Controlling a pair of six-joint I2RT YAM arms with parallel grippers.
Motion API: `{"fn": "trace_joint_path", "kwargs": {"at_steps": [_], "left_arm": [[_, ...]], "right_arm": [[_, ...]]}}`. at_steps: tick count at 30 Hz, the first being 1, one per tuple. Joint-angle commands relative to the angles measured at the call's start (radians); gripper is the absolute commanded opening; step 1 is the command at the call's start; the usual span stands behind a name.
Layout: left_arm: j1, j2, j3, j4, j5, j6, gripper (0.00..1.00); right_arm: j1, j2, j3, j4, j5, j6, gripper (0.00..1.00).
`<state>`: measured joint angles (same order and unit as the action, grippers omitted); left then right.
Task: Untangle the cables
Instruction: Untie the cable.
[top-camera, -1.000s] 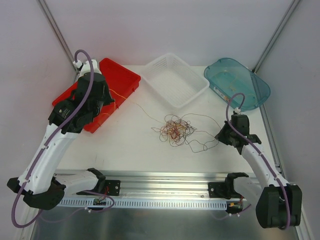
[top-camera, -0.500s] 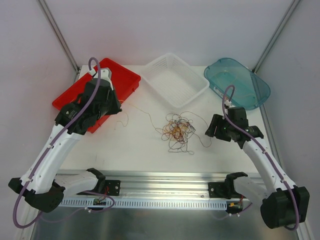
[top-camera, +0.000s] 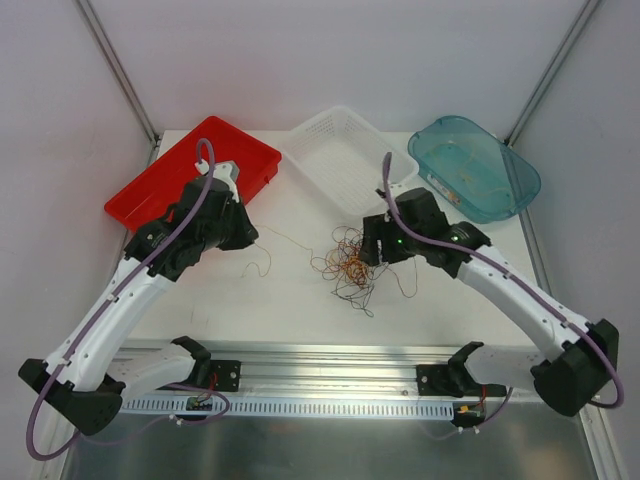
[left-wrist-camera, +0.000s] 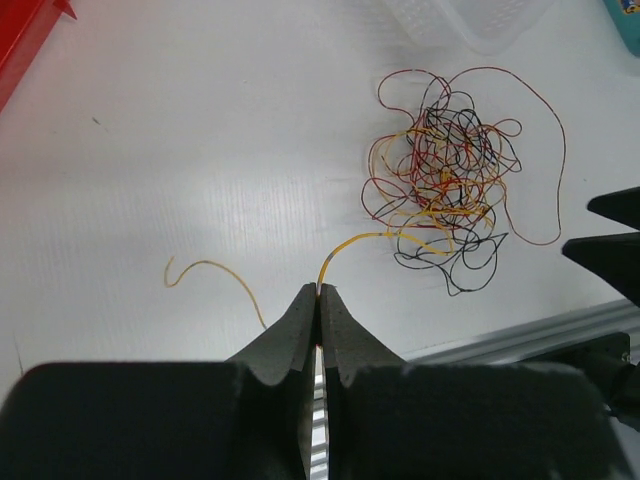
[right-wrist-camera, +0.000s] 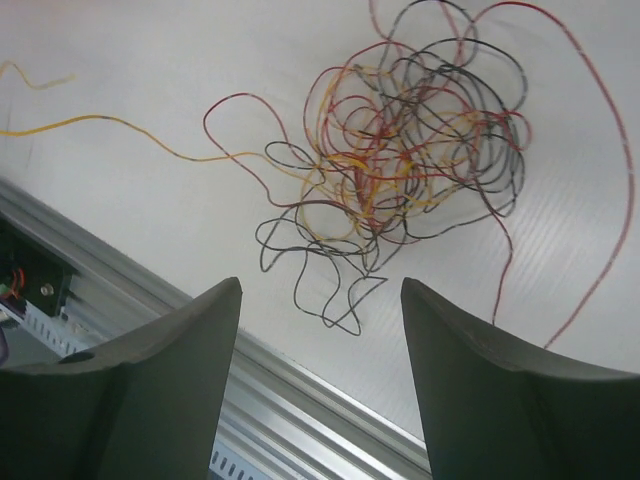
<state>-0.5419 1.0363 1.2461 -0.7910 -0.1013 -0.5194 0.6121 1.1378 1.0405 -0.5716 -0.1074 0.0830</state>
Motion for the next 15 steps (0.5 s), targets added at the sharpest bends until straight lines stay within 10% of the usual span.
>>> {"fn": "trace_joint_path", "kwargs": {"at_steps": [1, 15], "left_arm": [[0.002, -0.038, -0.023, 0.042, 0.04, -0.022, 0.0], [0.003, -0.113, -0.083, 0.045, -0.011, 0.004, 0.0]], "right_arm": [[0.084, 0.1, 0.085, 0.012, 0.009, -0.077, 0.69], [0.175, 0.507, 0.204, -0.045, 0.101, -0.154, 0.65]]}}
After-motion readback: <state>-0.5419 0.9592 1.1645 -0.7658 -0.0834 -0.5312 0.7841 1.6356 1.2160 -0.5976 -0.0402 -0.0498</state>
